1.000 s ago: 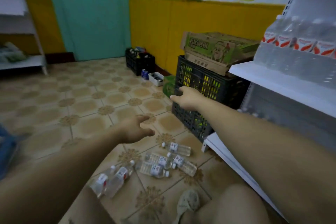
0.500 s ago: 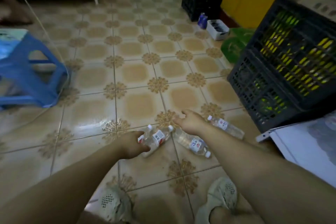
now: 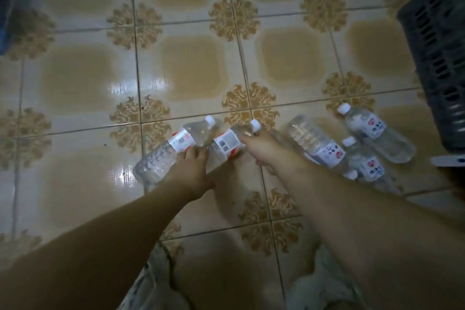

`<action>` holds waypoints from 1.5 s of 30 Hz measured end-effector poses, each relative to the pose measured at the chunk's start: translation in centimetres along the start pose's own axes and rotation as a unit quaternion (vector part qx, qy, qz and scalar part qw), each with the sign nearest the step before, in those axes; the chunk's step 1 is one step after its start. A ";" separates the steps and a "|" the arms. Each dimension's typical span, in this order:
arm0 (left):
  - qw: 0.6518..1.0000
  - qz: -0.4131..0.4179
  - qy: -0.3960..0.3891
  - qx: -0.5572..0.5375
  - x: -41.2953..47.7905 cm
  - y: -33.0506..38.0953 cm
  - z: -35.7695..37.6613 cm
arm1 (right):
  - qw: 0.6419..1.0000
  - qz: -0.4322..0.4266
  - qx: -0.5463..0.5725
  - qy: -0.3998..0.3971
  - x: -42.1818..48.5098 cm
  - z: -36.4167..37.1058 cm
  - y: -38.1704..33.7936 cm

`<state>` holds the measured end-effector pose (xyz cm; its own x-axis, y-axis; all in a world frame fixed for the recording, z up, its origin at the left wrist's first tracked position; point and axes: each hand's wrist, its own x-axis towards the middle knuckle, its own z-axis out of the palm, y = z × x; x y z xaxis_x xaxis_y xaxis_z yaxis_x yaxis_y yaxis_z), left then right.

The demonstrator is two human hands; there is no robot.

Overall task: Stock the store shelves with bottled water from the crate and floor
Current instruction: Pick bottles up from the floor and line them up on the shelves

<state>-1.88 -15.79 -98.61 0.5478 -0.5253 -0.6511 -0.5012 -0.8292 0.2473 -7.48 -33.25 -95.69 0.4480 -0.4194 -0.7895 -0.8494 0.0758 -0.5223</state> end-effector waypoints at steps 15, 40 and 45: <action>0.867 -0.053 -0.166 -0.467 -3.3 4.1 -2.8 | 0.974 0.024 0.226 -0.018 -2.7 -1.1 3.1; 0.750 0.504 -0.064 -0.423 -44.8 30.5 -19.8 | 0.724 -0.464 0.316 0.400 -58.4 -22.5 1.9; 0.732 0.560 -0.065 -0.382 -49.7 34.3 -19.9 | 0.706 -0.474 0.270 0.452 -65.8 -24.0 5.3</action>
<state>-32.95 -21.90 -43.44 -0.0135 -0.9759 0.2178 -0.0393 0.2182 0.9751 -48.18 -26.92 -38.80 0.1748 -0.9004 0.3983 0.0526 -0.3954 -0.9170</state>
